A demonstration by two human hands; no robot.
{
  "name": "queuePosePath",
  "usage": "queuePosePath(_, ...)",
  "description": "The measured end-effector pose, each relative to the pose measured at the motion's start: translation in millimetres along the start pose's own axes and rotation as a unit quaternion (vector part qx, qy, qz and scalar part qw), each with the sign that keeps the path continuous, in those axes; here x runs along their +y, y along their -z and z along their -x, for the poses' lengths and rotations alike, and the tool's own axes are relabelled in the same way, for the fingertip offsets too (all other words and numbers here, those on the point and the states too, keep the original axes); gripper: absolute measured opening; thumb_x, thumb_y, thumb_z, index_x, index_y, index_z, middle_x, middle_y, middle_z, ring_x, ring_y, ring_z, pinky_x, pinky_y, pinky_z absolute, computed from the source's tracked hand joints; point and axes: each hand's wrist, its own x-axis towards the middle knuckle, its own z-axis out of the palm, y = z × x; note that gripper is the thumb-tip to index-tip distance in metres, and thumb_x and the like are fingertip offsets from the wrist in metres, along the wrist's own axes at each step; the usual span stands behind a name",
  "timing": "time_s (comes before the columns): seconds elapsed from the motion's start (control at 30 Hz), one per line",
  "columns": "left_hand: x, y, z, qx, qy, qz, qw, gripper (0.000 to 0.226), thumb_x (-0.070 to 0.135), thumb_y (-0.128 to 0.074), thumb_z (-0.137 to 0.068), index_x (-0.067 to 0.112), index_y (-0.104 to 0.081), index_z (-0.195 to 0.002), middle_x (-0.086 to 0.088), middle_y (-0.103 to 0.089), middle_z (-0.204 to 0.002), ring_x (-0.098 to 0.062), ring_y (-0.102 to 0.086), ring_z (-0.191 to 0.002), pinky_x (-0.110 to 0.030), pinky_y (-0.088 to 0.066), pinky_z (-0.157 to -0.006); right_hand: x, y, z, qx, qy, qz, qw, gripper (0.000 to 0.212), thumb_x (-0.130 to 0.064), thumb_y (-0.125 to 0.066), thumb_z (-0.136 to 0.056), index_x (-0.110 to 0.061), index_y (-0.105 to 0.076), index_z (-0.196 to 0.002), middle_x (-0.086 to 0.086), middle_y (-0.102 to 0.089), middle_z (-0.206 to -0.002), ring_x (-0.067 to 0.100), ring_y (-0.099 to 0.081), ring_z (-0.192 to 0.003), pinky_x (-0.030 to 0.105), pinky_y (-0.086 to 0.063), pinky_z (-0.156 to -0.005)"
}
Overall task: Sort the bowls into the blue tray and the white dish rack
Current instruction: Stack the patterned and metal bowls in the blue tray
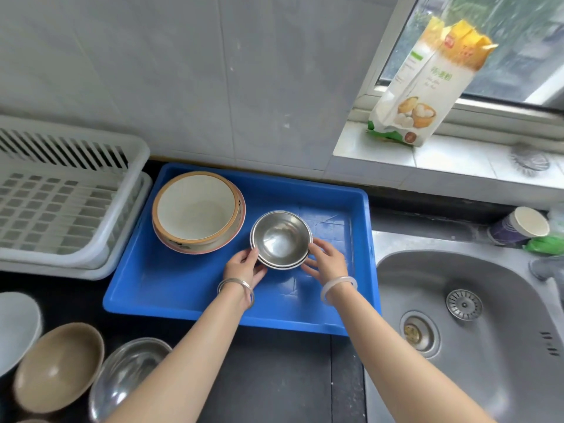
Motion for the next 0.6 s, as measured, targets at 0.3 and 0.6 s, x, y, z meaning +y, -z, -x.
queuePosePath(0.3,6.1,-22.3,-16.3,0.017,-0.054,0.064,0.996,0.032,0.007,-0.048,-0.093,-0.001,-0.053,-0.124,-0.015,-0.057,-0.127,-0.018,-0.056,-0.107,-0.024,-0.041,-0.095,-10.8,-23.2,-29.7,0.018,0.013,-0.031,0.999,0.031,-0.012,-0.056,-0.090,-0.006,-0.054,-0.121,0.014,-0.060,-0.110,0.020,-0.065,-0.075,0.019,-0.056,-0.057)
queuePosePath(0.6,12.9,-37.8,-27.1,0.033,-0.058,0.118,0.991,0.035,0.012,-0.047,-0.095,-0.001,-0.049,-0.127,-0.012,-0.057,-0.117,-0.018,-0.053,-0.106,-0.025,-0.042,-0.094,-16.9,-37.4,-51.1,0.036,0.010,-0.046,0.998,0.027,-0.009,-0.052,-0.092,-0.004,-0.054,-0.118,0.018,-0.058,-0.115,0.026,-0.063,-0.085,0.022,-0.051,-0.060)
